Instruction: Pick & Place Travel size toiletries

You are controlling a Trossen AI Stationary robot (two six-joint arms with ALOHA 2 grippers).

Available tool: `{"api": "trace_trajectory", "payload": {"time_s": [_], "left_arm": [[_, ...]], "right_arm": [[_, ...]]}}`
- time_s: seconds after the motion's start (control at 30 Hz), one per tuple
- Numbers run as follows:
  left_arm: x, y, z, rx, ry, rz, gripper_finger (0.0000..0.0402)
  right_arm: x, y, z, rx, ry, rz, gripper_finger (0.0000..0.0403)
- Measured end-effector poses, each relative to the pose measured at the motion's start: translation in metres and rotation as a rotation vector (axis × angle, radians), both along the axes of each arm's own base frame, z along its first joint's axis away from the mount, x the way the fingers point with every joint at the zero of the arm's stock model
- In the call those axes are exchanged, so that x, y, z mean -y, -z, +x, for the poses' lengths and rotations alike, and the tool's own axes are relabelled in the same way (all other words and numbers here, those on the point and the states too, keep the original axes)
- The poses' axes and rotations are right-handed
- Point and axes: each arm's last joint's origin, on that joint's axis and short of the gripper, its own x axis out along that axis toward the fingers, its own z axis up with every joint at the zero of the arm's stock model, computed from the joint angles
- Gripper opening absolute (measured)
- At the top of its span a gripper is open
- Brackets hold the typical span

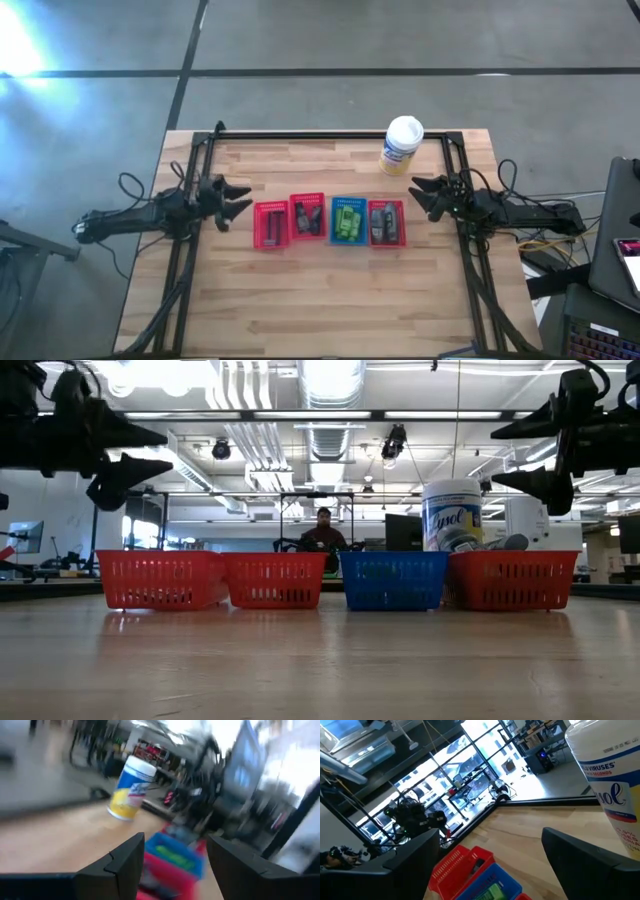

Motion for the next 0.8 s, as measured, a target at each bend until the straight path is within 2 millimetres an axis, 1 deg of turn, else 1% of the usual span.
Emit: {"api": "trace_trajectory", "payload": {"time_s": [0.1, 0.2, 0.23, 0.3, 0.4, 0.47, 0.53, 0.63, 0.7, 0.8], "left_arm": [[0.001, 0.002, 0.000, -0.107, -0.007, 0.334, 0.0218], [0.001, 0.002, 0.000, -0.172, -0.010, 0.562, 0.0218], [0.001, 0.002, 0.000, -0.180, 0.002, 0.603, 0.0218], [0.004, 0.003, 0.001, -0.163, 0.086, 0.607, 0.0218], [0.010, 0.003, 0.001, -0.081, 0.294, 0.481, 0.0218], [0.013, 0.002, 0.001, -0.045, 0.390, 0.450, 0.0218], [0.013, 0.002, 0.001, -0.045, 0.398, 0.478, 0.0218], [0.012, 0.003, 0.001, -0.072, 0.347, 0.554, 0.0218], [0.011, 0.003, 0.001, -0.089, 0.308, 0.555, 0.0218], [0.010, 0.003, 0.001, -0.085, 0.294, 0.533, 0.0218]], "right_arm": [[0.000, 0.000, 0.000, 0.000, 0.000, 0.000, 0.0335], [0.000, 0.000, 0.000, 0.000, 0.000, 0.000, 0.0328], [0.000, 0.000, 0.000, 0.000, 0.000, 0.000, 0.0328], [0.000, 0.000, 0.000, 0.000, 0.000, 0.000, 0.0329], [0.000, 0.000, 0.000, 0.000, 0.000, 0.000, 0.0337], [0.000, 0.000, 0.000, 0.000, 0.000, 0.000, 0.0343], [0.000, 0.000, 0.000, 0.000, 0.000, 0.000, 0.0349], [0.000, 0.000, 0.000, 0.000, 0.000, 0.000, 0.0357], [0.000, 0.000, 0.000, 0.000, 0.000, 0.000, 0.0360], [0.000, 0.000, 0.000, 0.000, 0.000, 0.000, 0.0360]]}}
